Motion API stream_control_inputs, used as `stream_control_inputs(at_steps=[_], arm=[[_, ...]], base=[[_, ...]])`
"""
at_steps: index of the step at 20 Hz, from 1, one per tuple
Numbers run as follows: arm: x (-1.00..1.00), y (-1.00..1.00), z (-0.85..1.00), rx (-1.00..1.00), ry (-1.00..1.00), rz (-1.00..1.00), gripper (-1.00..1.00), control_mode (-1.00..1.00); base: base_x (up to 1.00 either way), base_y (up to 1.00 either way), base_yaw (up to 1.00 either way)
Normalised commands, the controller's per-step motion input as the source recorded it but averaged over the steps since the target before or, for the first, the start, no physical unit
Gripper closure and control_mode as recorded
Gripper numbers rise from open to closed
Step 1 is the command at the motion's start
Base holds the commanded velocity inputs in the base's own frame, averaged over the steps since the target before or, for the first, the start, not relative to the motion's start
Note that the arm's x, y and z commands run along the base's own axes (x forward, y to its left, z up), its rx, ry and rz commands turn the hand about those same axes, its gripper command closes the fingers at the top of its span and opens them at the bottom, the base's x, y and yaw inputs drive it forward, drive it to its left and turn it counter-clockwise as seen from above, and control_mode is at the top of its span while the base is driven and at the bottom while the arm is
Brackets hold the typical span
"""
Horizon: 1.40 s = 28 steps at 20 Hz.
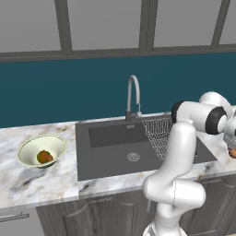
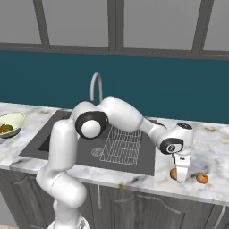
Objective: There is a mixed pile of frozen fruits and vegetables on the counter. Locate all the frozen vegetables and place the items in a bowl on the counter. Take all the frozen fruits and defrost them in a running sink.
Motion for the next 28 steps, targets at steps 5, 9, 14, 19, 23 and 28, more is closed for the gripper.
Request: stream_control_inputs(at_steps=[5,9,14,19,23,28], arm=[[0.0,0.03,-0.23,0.0,0.01,0.0,1.0,-1.0],[-0.03,0.03,-0.1,0.0,0.03,0.0,1.0,-1.0],[-0.02,0.03,0.11,-0.02,-0.02,0.0,1.0,-1.0],[-0.04,0.16,0.47,-0.06,-0.12,0.0,1.0,-1.0],[-0.11,0.42,0.53,-0.07,-0.12,0.0,1.0,-1.0],[-0.07,0.67,0.35,-0.08,-0.06,0.0,1.0,-1.0]], base=[[0.0,0.0,0.0],[0.0,0.0,0.0],[0.0,0.0,0.0],[0.0,0.0,0.0],[0.0,0.0,0.0],[0.0,0.0,0.0]])
